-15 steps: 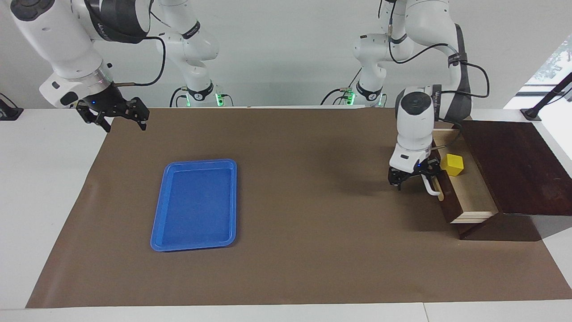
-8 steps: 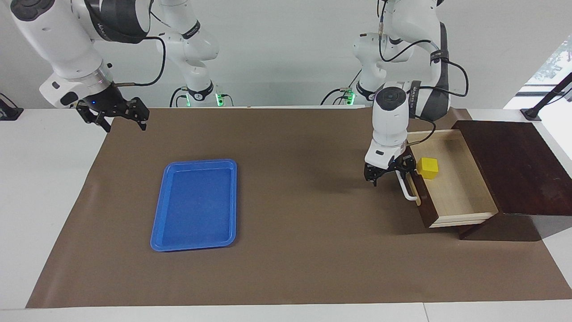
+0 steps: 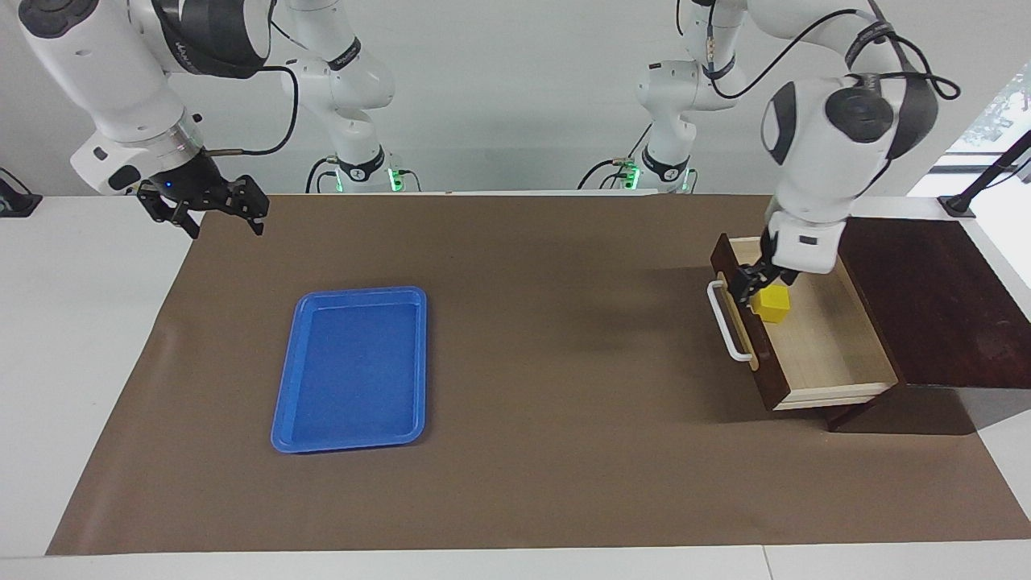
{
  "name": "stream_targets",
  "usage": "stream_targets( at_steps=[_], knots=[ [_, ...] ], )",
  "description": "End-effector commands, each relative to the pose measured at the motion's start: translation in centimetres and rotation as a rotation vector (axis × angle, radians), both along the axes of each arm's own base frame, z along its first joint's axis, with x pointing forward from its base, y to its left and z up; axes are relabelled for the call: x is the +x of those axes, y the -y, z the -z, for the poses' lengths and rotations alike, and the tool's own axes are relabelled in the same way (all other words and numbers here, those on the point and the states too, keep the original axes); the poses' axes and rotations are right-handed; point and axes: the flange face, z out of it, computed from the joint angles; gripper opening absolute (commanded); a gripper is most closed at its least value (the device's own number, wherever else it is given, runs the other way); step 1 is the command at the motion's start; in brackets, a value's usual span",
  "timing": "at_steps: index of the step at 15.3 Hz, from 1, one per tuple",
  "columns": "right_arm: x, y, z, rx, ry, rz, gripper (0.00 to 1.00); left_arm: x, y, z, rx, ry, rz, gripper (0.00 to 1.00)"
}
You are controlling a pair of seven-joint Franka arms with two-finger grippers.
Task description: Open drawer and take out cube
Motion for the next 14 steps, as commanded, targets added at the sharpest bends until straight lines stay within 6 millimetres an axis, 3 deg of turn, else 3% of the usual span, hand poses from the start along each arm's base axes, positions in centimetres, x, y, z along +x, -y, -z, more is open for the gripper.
stream_targets(
  at_steps=[1, 3, 4, 7, 12, 13, 14],
  knots=[
    [-0.4, 0.0, -0.3, -0.014, 0.007, 0.013, 1.0, -1.1, -4.5, 1.6, -0.049, -0.018, -0.325, 1.0],
    [-0.4, 0.0, -0.3, -0.014, 0.007, 0.013, 1.0, -2.0, -6.3, 3.7, -0.068, 0.069, -0.635, 1.0],
    [-0.4, 0.0, -0.3, -0.014, 0.007, 0.013, 1.0, -2.5, -6.5, 4.8, -0.074, 0.085, -0.711, 1.0],
    [-0.4, 0.0, -0.3, -0.014, 0.007, 0.013, 1.0, -4.0, -5.7, 8.0, -0.054, 0.035, -0.737, 1.0],
    [-0.4, 0.0, -0.3, -0.014, 0.007, 0.013, 1.0, -4.5, -5.3, 9.6, -0.048, 0.019, -0.764, 0.98],
    [-0.4, 0.0, -0.3, -0.014, 0.007, 0.013, 1.0, -4.6, -5.3, 9.7, -0.047, 0.017, -0.767, 0.7],
    [-0.4, 0.0, -0.3, -0.014, 0.007, 0.013, 1.0, -4.5, -5.4, 9.6, -0.048, 0.019, -0.769, 0.37]
  ],
)
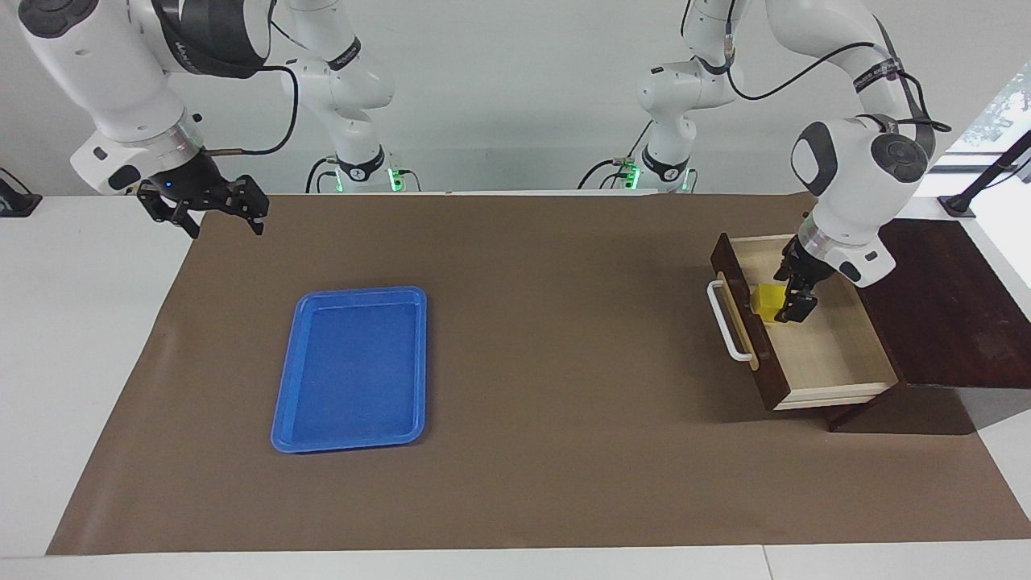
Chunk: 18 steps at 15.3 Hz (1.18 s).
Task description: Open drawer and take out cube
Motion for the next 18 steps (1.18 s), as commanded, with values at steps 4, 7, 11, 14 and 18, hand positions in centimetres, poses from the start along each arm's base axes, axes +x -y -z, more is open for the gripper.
stream_targets(
  at_steps=[4, 7, 11, 14, 18],
  knots=[
    [-0.4, 0.0, -0.3, -0.014, 0.007, 0.013, 1.0, 1.4, 0.1, -4.2, -0.01, 0.028, -0.062, 0.0],
    [-0.4, 0.0, -0.3, -0.014, 0.007, 0.013, 1.0, 2.8, 3.3, -10.2, -0.024, 0.048, -0.169, 0.0],
    [-0.9, 0.3, -0.5, -0.013, -0.013, 0.023, 1.0, 0.5, 12.9, -13.4, -0.023, 0.023, -0.29, 0.0],
    [-1.1, 0.8, -0.4, -0.012, -0.025, 0.029, 1.0, -2.4, 22.3, -13.3, -0.079, 0.049, -0.443, 0.0],
    [-2.0, 0.2, -0.8, -0.003, -0.055, -0.003, 1.0, -5.6, 29.2, -11.7, -0.293, 0.104, -0.664, 0.0]
  ],
)
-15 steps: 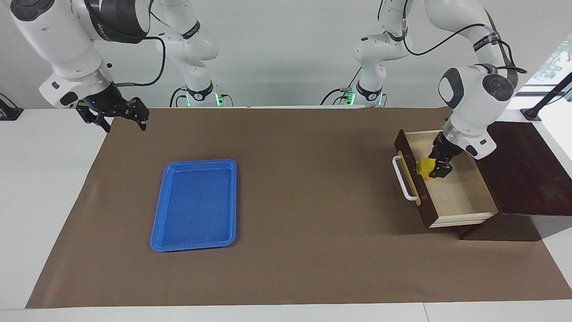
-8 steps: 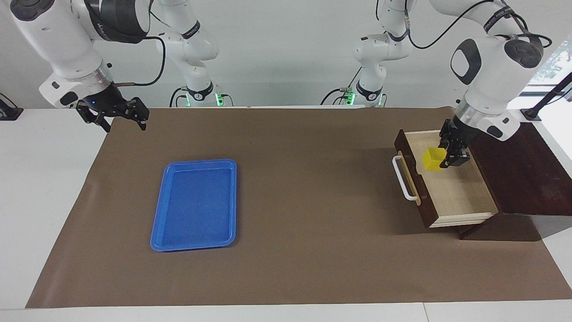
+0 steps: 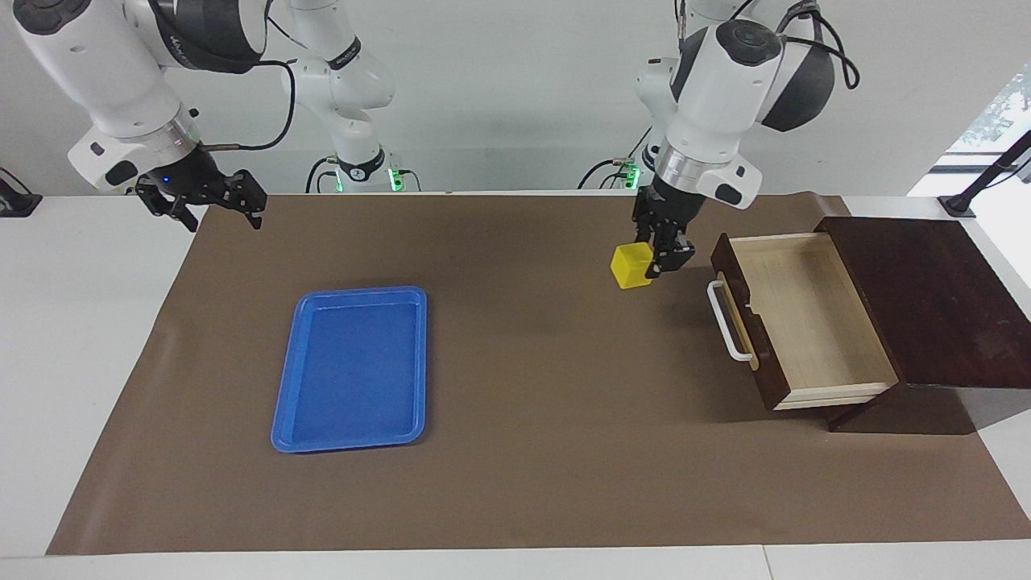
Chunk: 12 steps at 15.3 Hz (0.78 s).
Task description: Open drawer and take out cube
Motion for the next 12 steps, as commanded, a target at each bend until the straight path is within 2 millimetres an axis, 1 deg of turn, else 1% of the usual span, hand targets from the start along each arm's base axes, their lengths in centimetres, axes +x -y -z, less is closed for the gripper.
stream_targets(
  at_steps=[1, 2, 3, 4, 5, 6, 7, 8, 9, 12],
  knots=[
    [-1.0, -0.2, -0.4, 0.007, -0.018, -0.018, 1.0, -3.7, 3.2, 2.3, -0.101, 0.062, -0.103, 0.0],
    [-1.1, -0.4, 0.1, 0.028, -0.022, -0.005, 1.0, -4.5, 4.2, 3.3, -0.114, 0.083, -0.09, 0.0],
    [-1.6, -0.8, 0.7, 0.057, -0.013, 0.042, 1.0, -4.9, 5.3, 4.4, -0.125, 0.098, -0.081, 0.0],
    [-1.9, -1.3, 1.9, 0.096, 0.008, 0.14, 1.0, -4.6, 5.6, 5.2, -0.133, 0.108, -0.083, 0.0],
    [-2.4, -1.9, 3.0, 0.124, 0.022, 0.244, 1.0, -4.5, 6.4, 6.4, -0.134, 0.105, -0.075, 0.0],
    [-2.9, -2.7, 4.3, 0.138, 0.012, 0.324, 1.0, -4.5, 7.0, 6.7, -0.142, 0.114, -0.068, 0.0],
    [-3.1, -3.4, 5.3, 0.17, -0.004, 0.444, 1.0, -4.4, 7.5, 7.2, -0.151, 0.125, -0.067, 0.0],
    [-2.9, -4.4, 6.1, 0.222, -0.031, 0.548, 1.0, -4.5, 7.9, 7.3, -0.157, 0.129, -0.068, 0.0],
    [-2.8, -6.0, 6.8, 0.248, -0.06, 0.596, 1.0, -4.5, 8.0, 7.4, -0.161, 0.125, -0.084, 0.0],
    [-1.0, -9.6, 10.7, 0.322, -0.169, 0.724, 1.0, -4.1, 8.3, 7.8, -0.169, 0.132, -0.093, 0.0]
  ],
)
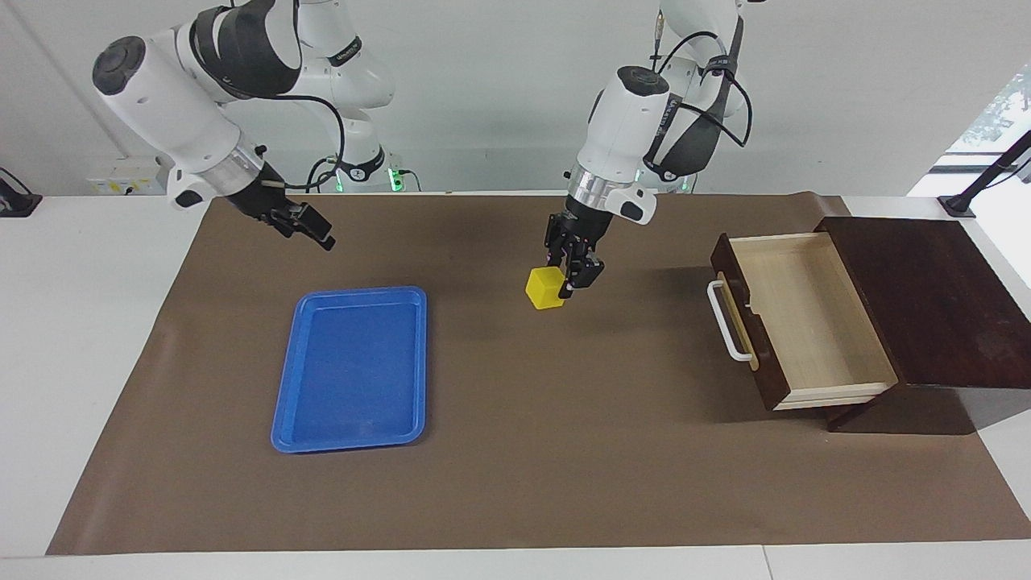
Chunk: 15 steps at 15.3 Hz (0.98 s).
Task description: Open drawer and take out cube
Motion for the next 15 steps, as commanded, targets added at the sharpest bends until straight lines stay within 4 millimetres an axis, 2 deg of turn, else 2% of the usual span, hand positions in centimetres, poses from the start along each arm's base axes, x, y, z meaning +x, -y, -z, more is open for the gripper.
stream_targets(
  at_steps=[1, 2, 4, 5, 6, 8, 9, 10, 12, 13, 15],
  knots=[
    [1.2, -3.0, 3.6, 0.086, -0.065, 0.094, 1.0, 0.2, 0.3, 0.1, -0.04, 0.023, -0.027, 0.0],
    [1.6, -4.9, 4.8, 0.087, -0.079, 0.09, 1.0, 0.2, 0.4, 0.2, -0.041, 0.025, -0.025, 0.0],
    [2.8, -6.8, 7.5, 0.153, -0.137, 0.187, 1.0, -0.1, 0.7, 0.3, -0.041, 0.025, -0.02, 0.0],
    [3.2, -8.0, 8.1, 0.154, -0.125, 0.189, 1.0, -0.1, 0.7, 0.3, -0.041, 0.025, -0.019, 0.0],
    [3.1, -10.3, 8.5, 0.154, -0.112, 0.177, 1.0, 0.0, 0.7, 0.3, -0.041, 0.025, -0.02, 0.0],
    [4.5, -11.9, 9.3, 0.193, -0.125, 0.257, 1.0, 0.0, 0.7, 0.4, -0.041, 0.025, -0.02, 0.0],
    [5.3, -12.8, 9.4, 0.216, -0.125, 0.273, 1.0, 0.0, 1.0, 1.1, -0.036, 0.015, -0.017, 0.0],
    [6.1, -15.3, 9.7, 0.209, -0.141, 0.286, 1.0, -0.3, 1.4, 1.2, -0.038, 0.018, -0.009, 0.0],
    [7.8, -18.6, 9.8, 0.201, -0.135, 0.331, 1.0, -0.3, 1.5, 1.2, -0.04, 0.02, -0.009, 0.0],
    [8.0, -20.2, 9.7, 0.2, -0.134, 0.338, 1.0, -0.3, 1.5, 1.2, -0.041, 0.021, -0.009, 0.0],
    [9.8, -22.2, 9.9, 0.198, -0.145, 0.384, 1.0, -0.4, 1.8, 1.5, -0.039, 0.019, -0.003, 0.0]
  ],
)
